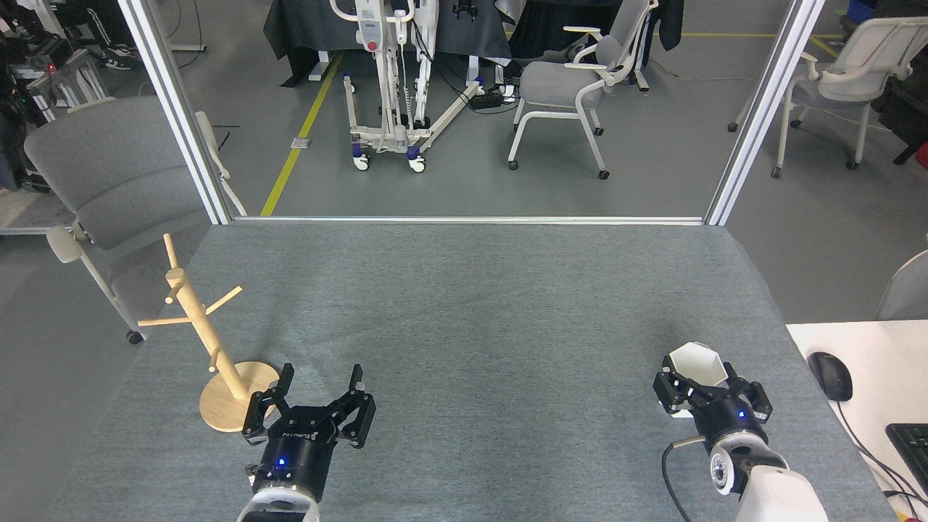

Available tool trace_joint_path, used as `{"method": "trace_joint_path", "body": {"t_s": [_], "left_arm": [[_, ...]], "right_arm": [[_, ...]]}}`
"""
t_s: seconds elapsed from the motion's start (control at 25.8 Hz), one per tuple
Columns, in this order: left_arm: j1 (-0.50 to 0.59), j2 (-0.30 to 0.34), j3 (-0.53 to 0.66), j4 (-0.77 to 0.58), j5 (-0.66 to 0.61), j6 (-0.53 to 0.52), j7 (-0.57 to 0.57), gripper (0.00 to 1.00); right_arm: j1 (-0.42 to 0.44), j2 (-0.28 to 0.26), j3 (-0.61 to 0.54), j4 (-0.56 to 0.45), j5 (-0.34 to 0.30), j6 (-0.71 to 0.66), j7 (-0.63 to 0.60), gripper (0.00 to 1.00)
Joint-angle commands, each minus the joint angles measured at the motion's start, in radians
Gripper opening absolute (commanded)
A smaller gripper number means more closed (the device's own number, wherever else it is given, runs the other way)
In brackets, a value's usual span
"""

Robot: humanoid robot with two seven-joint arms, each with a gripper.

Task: Hang cup on storage rack
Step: 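Lift the white cup with the right gripper off the table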

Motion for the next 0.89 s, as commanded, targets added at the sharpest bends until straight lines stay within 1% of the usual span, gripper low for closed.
{"method": "trace_joint_path", "body": {"t_s": [0.0, 0.19, 0.31, 0.43, 0.47, 0.5, 0.54, 0.62, 0.7, 0.78, 0.85], "left_arm": [[0.002, 0.0, 0.0, 0.001, 0.0, 0.001, 0.001, 1.0], [0.003, 0.0, 0.0, 0.001, 0.0, 0.001, 0.001, 1.0], [0.005, 0.0, 0.0, 0.001, 0.0, 0.001, 0.001, 1.0], [0.003, 0.0, 0.0, 0.001, 0.0, 0.001, 0.001, 1.0], [0.003, 0.0, 0.0, 0.001, 0.0, 0.001, 0.001, 1.0], [0.003, 0.0, 0.0, 0.001, 0.0, 0.001, 0.001, 1.0], [0.003, 0.0, 0.0, 0.001, 0.0, 0.0, 0.001, 1.0], [0.002, 0.001, 0.0, 0.001, 0.0, 0.0, 0.001, 1.0], [0.0, 0.001, 0.0, 0.001, 0.0, -0.002, 0.001, 1.0], [0.002, 0.001, -0.002, 0.001, 0.0, -0.002, 0.003, 1.0], [0.0, 0.001, -0.005, 0.001, 0.0, -0.004, 0.003, 1.0]], "right_arm": [[-0.003, 0.0, 0.0, 0.005, 0.0, 0.001, 0.0, 0.99], [-0.003, 0.0, 0.009, 0.006, 0.002, 0.002, 0.0, 0.98], [-0.004, 0.0, 0.011, 0.006, 0.006, 0.001, 0.003, 0.93], [-0.003, 0.002, 0.011, 0.006, 0.048, -0.007, 0.003, 0.76], [-0.003, 0.002, 0.011, 0.006, 0.052, -0.012, 0.005, 0.65], [-0.003, 0.0, 0.012, 0.006, 0.052, -0.012, 0.005, 0.48], [-0.003, 0.0, 0.012, 0.006, 0.054, -0.013, 0.005, 0.39], [-0.003, -0.001, 0.012, 0.005, 0.052, -0.013, 0.005, 0.34], [-0.003, -0.005, 0.011, -0.002, 0.046, -0.013, 0.005, 0.33], [-0.004, -0.006, 0.012, -0.034, 0.04, -0.012, 0.006, 0.34], [-0.007, -0.014, 0.008, -0.103, 0.031, -0.01, 0.016, 0.34]]}}
